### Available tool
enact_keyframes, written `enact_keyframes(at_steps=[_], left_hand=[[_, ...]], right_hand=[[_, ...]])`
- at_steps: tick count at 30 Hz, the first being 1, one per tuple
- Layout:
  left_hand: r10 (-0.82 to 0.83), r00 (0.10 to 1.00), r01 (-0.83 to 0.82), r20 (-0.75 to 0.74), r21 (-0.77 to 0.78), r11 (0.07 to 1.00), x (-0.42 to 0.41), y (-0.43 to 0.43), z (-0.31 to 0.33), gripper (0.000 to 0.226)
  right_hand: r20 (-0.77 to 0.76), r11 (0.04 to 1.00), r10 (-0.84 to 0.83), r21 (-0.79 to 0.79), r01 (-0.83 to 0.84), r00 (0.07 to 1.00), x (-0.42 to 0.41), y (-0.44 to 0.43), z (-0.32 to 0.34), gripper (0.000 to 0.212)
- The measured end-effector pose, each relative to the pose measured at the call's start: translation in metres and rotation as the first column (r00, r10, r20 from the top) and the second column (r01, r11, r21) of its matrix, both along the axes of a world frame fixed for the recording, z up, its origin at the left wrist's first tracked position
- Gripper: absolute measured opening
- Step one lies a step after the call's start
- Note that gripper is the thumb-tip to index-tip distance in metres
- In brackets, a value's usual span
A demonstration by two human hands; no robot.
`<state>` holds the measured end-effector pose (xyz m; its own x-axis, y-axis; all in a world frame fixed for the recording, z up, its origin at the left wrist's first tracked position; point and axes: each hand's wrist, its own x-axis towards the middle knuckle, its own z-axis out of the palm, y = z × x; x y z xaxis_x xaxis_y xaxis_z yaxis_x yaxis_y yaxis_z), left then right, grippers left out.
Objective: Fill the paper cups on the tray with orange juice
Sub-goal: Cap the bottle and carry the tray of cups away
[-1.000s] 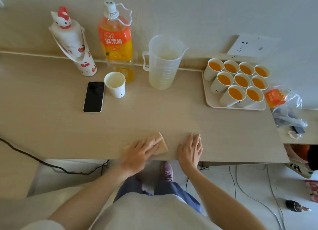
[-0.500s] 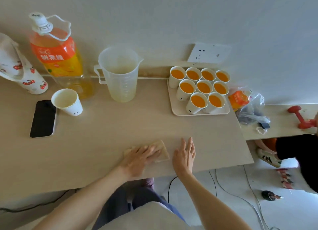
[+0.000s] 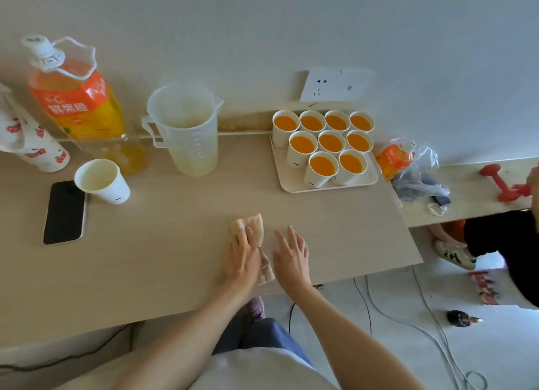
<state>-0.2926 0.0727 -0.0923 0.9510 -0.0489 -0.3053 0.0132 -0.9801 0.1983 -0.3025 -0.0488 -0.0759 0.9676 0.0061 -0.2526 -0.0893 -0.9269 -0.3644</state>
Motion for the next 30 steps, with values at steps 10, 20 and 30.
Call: enact_keyframes(at_steps=[10,20,30], left_hand=[[0.198,0.905,-0.183,0.376,-0.077,0.980,0.015,0.128,0.042,0.048],[0.666,0.715,-0.654,0.211,-0.134,0.744,0.032,0.292,0.080,0.072],[0.804,0.572,-0.750,-0.161,-0.499,0.434,0.090,0.308,0.067,0.041]], right_hand=[[0.134,0.992,0.108,-0.085,-0.097,0.985,0.018,0.063,0.020,0.054],[0.030,0.880,0.474,-0.045,-0.472,0.880,0.070,0.217,0.067,0.061],[-0.148,0.875,0.483,0.097,-0.474,0.863,0.090,0.242,0.076,0.069]])
